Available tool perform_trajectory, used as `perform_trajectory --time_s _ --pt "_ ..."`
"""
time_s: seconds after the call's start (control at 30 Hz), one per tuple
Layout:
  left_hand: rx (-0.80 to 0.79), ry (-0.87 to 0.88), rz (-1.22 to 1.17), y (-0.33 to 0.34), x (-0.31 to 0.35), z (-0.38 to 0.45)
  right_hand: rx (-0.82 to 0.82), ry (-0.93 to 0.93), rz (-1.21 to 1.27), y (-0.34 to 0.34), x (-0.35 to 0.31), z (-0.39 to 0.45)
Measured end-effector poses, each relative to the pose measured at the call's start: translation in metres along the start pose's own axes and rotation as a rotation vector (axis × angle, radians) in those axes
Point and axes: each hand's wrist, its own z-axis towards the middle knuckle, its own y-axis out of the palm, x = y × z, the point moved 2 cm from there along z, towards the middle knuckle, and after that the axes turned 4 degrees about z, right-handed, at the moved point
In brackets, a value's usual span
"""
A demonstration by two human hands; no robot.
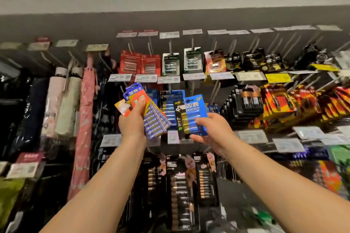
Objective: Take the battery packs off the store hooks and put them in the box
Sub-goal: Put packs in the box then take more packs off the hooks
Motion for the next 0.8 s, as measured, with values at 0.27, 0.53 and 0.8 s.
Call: perform_trajectory --time_s 0.27,0.53,0.8 --pt "0.008 0.106 0.022 -0.034 0.013 0.081 -0.068 -0.052 -0.033 0.044 0.017 0.058" --pt "-0.013 0.112 0.030 -0.058 0.018 0.118 -0.033 -0.014 0.063 0.114 0.028 0.094" --pt "-0.012 0.102 0.052 -0.064 0.008 0.134 0.068 -0.057 0.145 0.149 0.027 0.114"
